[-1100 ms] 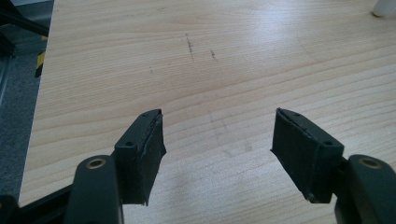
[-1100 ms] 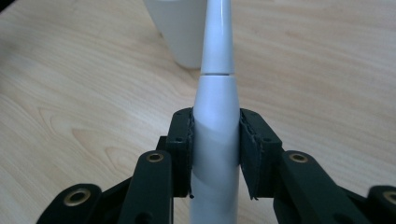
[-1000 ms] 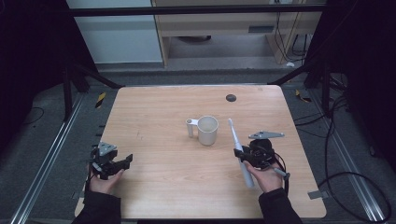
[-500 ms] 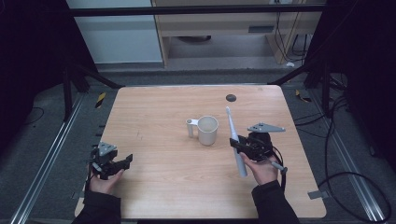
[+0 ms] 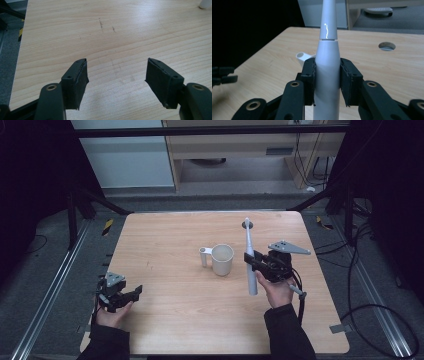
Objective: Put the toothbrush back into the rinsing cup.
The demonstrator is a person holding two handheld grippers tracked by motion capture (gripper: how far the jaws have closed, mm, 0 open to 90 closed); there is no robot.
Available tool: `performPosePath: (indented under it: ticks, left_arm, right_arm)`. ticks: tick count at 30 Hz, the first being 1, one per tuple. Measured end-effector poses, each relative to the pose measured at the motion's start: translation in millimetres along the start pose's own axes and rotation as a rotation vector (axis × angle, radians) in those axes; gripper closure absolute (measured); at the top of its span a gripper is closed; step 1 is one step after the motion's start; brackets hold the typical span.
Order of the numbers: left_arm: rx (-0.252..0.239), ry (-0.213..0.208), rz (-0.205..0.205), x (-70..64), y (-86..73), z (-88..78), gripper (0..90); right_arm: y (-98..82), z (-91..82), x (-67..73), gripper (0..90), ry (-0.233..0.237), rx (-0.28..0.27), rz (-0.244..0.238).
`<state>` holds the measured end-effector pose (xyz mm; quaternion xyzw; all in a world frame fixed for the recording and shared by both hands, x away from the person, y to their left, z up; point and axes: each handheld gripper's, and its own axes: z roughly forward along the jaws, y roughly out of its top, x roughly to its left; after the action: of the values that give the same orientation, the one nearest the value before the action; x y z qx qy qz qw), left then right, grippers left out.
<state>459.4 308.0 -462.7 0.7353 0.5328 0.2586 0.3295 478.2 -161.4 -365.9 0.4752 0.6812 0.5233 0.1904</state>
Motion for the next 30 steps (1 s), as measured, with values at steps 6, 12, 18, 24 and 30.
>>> performPosePath:
  ticks: [6, 12, 18, 24, 30]
  left_arm:
    - [-0.003, 0.000, -0.004, 0.3, 0.0, 0.2, 33.2]
    - [-0.002, 0.000, -0.003, 0.1, 0.3, 0.6, 33.2]
    - [0.001, -0.001, -0.002, 0.2, 0.3, 1.2, 33.2]
    - [0.001, -0.003, -0.003, 0.2, 0.4, 1.4, 33.2]
    - [-0.001, -0.004, -0.005, 0.5, 0.5, 1.2, 33.2]
  right_arm:
    - [8.1, 4.1, -1.6, 67.3, -0.011, -0.052, 0.012]
    - [15.3, 9.5, -1.8, 67.3, -0.016, -0.104, 0.030]
    - [23.3, 17.3, -2.3, 67.3, -0.024, -0.128, 0.038]
    - [33.8, 24.4, -0.2, 67.3, -0.018, -0.162, 0.053]
    - [40.9, 36.2, 2.6, 67.3, -0.024, -0.183, 0.060]
